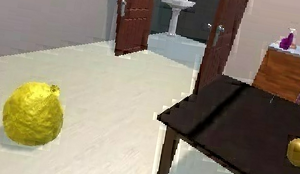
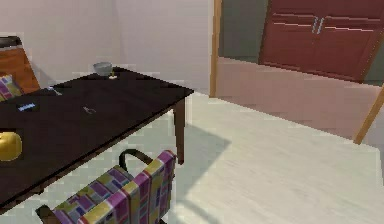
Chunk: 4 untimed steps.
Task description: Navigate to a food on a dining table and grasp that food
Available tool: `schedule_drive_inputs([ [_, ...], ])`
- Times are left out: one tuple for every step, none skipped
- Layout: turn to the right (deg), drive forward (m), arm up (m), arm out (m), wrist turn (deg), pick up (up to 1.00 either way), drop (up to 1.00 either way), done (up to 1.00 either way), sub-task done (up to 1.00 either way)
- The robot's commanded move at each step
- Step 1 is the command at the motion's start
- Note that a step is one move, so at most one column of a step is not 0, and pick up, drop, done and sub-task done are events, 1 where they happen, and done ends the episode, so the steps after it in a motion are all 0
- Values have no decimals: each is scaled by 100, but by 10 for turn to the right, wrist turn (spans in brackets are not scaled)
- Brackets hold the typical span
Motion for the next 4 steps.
schedule_drive_inputs([
  [90, 0, 0, 0, 0, 0, 0, 0, 0],
  [0, 55, 0, 0, 0, 0, 0, 0, 0],
  [-270, 0, 0, 0, 0, 0, 0, 0, 0],
  [0, 0, 50, 0, 0, 0, 0, 0, 0],
])
